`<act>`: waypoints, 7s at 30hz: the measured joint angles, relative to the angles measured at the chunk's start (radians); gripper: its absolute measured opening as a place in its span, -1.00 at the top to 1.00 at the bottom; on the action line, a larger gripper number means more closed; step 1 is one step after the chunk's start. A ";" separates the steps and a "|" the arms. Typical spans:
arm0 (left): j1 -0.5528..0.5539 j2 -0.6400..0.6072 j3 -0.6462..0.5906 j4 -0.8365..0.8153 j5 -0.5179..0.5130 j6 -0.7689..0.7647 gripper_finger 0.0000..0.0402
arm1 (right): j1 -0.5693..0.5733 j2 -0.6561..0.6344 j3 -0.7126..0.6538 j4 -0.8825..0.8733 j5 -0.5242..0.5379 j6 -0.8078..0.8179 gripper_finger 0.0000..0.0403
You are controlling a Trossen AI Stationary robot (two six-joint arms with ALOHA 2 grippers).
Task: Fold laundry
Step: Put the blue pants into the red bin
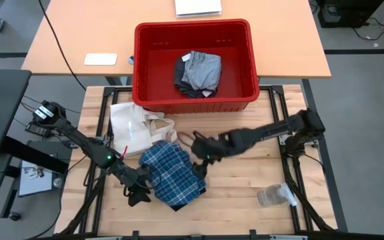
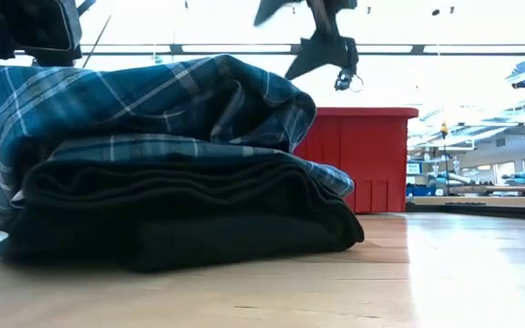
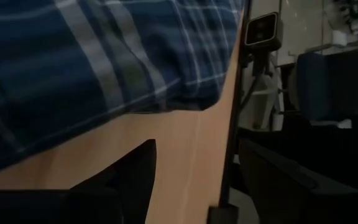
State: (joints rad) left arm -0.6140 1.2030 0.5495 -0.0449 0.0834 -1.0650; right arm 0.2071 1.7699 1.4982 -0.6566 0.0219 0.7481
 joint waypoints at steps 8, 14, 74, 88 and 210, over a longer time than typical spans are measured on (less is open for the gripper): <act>-0.007 -0.006 0.000 -0.005 0.059 0.020 -0.16 | 0.196 0.105 0.000 0.302 0.119 0.020 -0.73; -0.054 -0.079 0.040 0.040 0.280 0.073 -0.16 | 0.272 0.200 0.000 0.339 0.146 0.133 -0.73; 0.052 -0.135 0.258 -0.468 -0.373 0.667 -0.16 | 0.081 0.129 0.085 -0.055 0.011 0.246 -0.73; -0.037 0.189 0.297 -0.382 -0.482 0.752 -0.22 | 0.063 0.086 0.085 -0.189 -0.025 0.485 -0.73; 0.278 0.013 0.393 -0.519 -0.242 0.694 0.90 | 0.146 0.315 0.157 0.084 0.490 -0.403 0.72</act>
State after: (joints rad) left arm -0.3359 1.2163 0.9424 -0.5640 -0.1586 -0.3713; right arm 0.3532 2.0845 1.6552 -0.5722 0.5119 0.3453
